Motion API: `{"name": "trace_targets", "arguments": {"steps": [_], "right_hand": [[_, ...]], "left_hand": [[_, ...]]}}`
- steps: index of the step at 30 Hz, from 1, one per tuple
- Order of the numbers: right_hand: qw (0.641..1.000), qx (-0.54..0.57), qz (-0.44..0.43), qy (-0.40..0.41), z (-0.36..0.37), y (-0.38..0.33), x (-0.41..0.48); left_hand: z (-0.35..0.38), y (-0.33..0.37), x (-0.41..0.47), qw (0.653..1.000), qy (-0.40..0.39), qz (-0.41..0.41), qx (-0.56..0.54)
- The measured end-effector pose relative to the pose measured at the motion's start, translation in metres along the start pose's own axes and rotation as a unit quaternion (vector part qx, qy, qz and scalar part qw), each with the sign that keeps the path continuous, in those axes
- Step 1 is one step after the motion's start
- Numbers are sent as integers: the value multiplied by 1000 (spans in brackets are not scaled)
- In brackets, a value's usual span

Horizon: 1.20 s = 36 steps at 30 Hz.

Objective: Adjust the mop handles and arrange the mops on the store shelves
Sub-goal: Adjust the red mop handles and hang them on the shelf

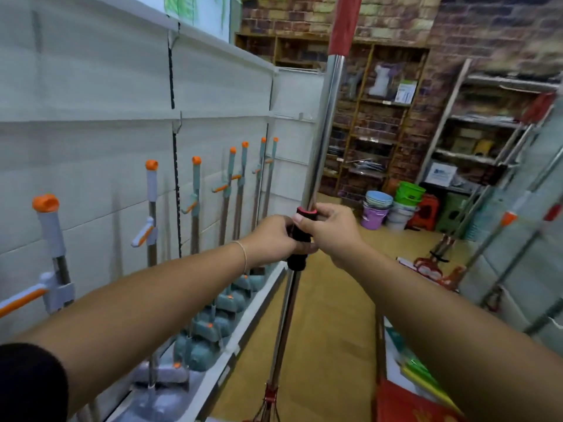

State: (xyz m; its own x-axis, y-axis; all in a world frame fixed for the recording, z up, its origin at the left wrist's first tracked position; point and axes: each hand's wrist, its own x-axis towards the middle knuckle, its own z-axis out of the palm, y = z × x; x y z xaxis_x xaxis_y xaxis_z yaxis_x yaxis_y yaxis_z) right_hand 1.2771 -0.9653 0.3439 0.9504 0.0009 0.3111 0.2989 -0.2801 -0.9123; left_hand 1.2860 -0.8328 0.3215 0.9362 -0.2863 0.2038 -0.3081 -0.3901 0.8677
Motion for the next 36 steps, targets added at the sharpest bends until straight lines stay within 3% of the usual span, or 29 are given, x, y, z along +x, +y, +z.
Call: {"name": "trace_targets", "arguments": {"steps": [13, 21, 26, 36], "right_hand": [[996, -14, 13, 92, -4, -4, 69], [992, -18, 32, 121, -14, 36, 116], [993, -2, 50, 107, -26, 75, 153], [995, 26, 72, 67, -74, 133, 240]], "left_hand": [[-26, -11, 99, 994, -85, 74, 2], [-23, -31, 155, 991, -117, 50, -40], [-14, -38, 204, 992, -72, 47, -92], [31, -17, 315, 992, -12, 96, -84]]}}
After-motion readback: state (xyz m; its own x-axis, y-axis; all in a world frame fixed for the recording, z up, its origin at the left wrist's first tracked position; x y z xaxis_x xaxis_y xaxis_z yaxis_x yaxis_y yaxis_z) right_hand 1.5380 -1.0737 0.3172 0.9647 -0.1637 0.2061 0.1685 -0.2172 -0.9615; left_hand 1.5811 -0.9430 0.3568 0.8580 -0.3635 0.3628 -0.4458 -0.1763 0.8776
